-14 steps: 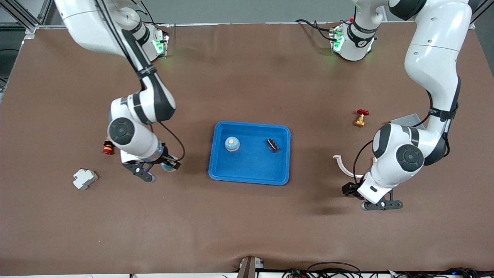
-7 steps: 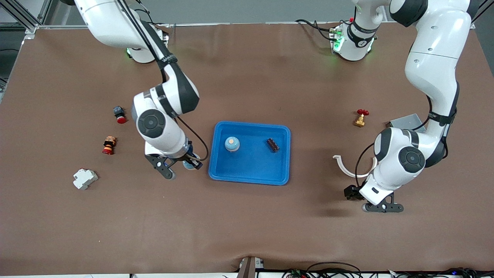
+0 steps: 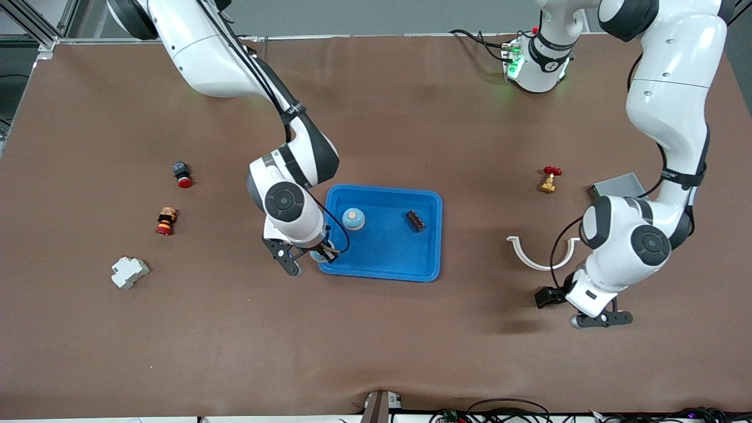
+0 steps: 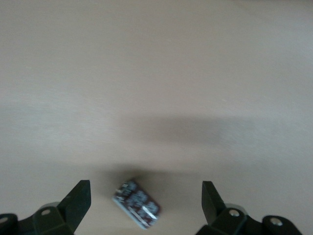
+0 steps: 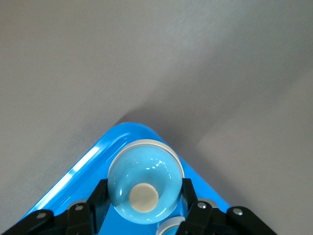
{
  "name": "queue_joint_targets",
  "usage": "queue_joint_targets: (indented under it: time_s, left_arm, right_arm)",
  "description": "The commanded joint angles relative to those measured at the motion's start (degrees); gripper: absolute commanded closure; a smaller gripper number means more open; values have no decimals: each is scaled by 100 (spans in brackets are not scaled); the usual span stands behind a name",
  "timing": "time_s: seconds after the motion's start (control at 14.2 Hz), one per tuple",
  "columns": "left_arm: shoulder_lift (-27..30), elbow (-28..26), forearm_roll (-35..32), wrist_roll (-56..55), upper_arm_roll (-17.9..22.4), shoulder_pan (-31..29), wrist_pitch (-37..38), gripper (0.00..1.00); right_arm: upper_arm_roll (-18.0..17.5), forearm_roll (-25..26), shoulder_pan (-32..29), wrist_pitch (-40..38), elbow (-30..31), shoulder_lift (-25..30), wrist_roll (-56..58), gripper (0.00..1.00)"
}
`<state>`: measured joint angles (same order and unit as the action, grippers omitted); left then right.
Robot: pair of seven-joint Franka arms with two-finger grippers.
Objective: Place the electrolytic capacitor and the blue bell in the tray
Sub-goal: 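Place the second bell in the tray with the right gripper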
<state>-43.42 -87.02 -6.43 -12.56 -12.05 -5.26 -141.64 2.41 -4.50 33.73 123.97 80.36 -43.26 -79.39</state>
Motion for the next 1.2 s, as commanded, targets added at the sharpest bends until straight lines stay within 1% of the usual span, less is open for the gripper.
queue_joint_targets:
  time_s: [0.0,0.21,0.42,0.7,0.77,0.84,0.98,1.05,1.12]
  left_arm:
    - [53,-25,107,-88,-43,-71,-4,0]
    - [237,-78,28,-763,-34,60,153,0]
    - [501,-95,-279,-827,-43,-1,303,0]
    - [791,-104,-341,-1073,-35,51,943,0]
    - [792,-139,-385,-1099,-43,78,971,0]
    - [913,-287,-394,-1134,-78,26,971,0]
    - [924,-333,-368,-1196,-87,-1,945,0]
    - [871,-368,-289,-1431,-87,-1,919,0]
    - [766,-368,-289,-2156,-87,8,910,0]
  right_arm:
    - [67,19,203,179,-328,-305,-357,100]
    - [67,28,353,295,-406,-481,-551,100]
    - [102,45,494,295,-583,-666,-736,100]
    - [102,186,512,295,-574,-745,-745,100]
    - [102,212,512,304,-574,-745,-745,100]
    - [102,221,503,330,-574,-780,-745,100]
    - [111,230,512,487,-574,-850,-745,100]
    - [120,230,512,506,-574,-868,-745,100]
    - [120,230,512,523,-574,-868,-745,100]
